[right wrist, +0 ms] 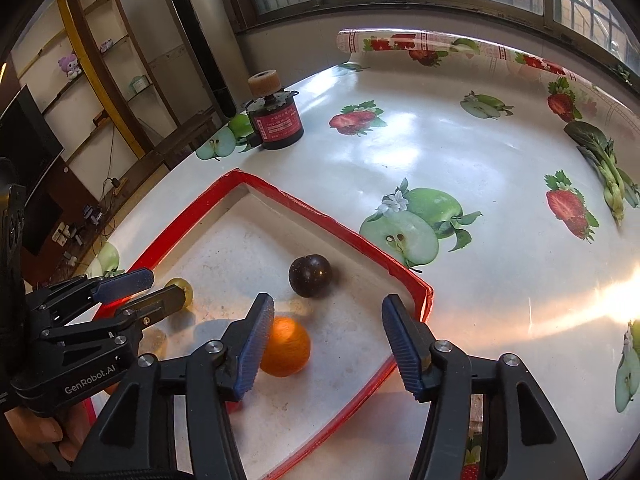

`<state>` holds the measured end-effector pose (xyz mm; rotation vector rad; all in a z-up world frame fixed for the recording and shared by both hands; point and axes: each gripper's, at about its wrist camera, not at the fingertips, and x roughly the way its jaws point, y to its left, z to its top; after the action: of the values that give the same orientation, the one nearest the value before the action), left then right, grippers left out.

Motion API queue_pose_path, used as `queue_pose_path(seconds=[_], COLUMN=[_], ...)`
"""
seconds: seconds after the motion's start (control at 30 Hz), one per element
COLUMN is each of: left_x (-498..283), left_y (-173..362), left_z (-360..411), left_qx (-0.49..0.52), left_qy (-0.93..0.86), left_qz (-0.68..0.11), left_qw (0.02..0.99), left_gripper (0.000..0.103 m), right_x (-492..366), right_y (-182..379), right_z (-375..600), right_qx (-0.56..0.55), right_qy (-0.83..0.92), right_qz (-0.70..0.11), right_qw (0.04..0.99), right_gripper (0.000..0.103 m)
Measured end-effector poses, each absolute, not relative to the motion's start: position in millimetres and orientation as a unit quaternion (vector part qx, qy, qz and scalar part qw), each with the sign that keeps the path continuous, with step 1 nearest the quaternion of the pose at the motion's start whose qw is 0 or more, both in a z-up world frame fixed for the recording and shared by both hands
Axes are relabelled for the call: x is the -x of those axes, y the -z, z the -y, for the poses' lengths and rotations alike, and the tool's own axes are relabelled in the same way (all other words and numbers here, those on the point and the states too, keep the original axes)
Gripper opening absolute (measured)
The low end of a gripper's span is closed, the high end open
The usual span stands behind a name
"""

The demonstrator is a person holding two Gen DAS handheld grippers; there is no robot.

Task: Organize fruits
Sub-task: 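Open the left gripper to drop the green fruit while the right gripper releases the plum, then move both grippers back over the table toward an orange and red tomato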

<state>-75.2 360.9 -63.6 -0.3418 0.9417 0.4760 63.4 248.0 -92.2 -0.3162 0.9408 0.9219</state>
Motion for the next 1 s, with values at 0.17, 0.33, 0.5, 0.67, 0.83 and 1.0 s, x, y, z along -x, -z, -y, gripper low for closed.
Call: queue_pose_path(seconds=[0.17,0.33,0.5,0.67,0.83,1.0], left_x=[88,98,108,114,118,120], left_y=[54,44,39,37,36,31], left_z=[-353,-340,-326,-314,-303,-290], left_qx=[0.162,0.157,0.156,0.159,0.156,0.148], left_qy=[-0.232,-0.233,-0.224,-0.217,-0.210,-0.201], left_qz=[-0.433,-0.417,-0.408,-0.405,-0.405,-0.402], left_qw=[0.856,0.864,0.871,0.874,0.876,0.881], left_gripper=[0.044,0.044,0.044,0.044,0.044,0.044], right_x=[-50,-32,-13,-1,5,6], right_y=[81,71,60,55,54,52], right_z=[-233,-216,-198,-176,-151,-127], right_qx=[0.143,0.143,0.145,0.143,0.137,0.127], right_qy=[-0.432,-0.441,-0.449,-0.446,-0.438,-0.425], right_qz=[-0.426,-0.414,-0.395,-0.388,-0.388,-0.389], right_qw=[0.782,0.783,0.788,0.794,0.799,0.807], right_gripper=[0.058,0.058,0.058,0.058,0.058,0.059])
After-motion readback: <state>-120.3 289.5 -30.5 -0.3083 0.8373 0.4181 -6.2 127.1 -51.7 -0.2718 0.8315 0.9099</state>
